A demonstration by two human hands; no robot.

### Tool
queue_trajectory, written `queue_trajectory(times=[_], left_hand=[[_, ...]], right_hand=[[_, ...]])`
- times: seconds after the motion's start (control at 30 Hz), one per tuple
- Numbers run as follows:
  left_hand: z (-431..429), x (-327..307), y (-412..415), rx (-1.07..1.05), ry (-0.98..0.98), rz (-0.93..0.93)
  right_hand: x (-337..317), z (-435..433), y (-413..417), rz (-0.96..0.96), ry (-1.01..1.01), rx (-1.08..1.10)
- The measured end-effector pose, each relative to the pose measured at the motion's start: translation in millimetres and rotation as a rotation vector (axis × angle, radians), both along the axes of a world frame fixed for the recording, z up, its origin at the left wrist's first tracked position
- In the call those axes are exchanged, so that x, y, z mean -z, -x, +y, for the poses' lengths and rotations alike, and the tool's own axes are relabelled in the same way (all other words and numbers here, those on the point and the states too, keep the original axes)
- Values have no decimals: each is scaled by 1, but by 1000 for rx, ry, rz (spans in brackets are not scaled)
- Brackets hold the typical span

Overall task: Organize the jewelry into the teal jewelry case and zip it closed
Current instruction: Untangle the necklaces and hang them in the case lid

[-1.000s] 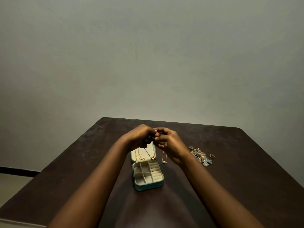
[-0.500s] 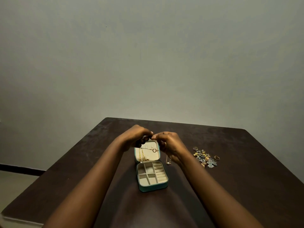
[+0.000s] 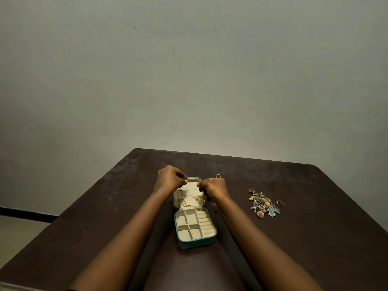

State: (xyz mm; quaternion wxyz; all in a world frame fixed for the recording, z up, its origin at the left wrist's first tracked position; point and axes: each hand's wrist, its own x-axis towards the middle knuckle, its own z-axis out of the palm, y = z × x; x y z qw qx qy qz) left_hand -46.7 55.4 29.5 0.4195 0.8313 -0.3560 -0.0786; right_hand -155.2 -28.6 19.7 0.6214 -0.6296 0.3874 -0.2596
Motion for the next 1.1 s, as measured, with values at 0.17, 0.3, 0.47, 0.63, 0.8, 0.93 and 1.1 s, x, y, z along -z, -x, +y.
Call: queue_trajectory(times=[0.17,0.3,0.47,0.63,0.8,0.93,1.1], left_hand=[[-11,14,-2,-70,1,-149],[-19,17,1,-100,-57,-224],[-31,20,3,-122,-119,-254],[-41,30,3,-143,-161,-263],[-49,34,1,-156,-242,-294],[-54,42,-2,-176,-293,-275],[-59,47,-5,-194,-285,-241]], right_hand=[[12,-6,-15,119,104,65],[12,-5,-20,192,245,146],[15,-5,-24,232,384,204],[18,-3,-22,318,508,175],[26,-6,-28,409,521,162],[37,-9,-34,440,517,149],[38,-10,-35,466,512,155]])
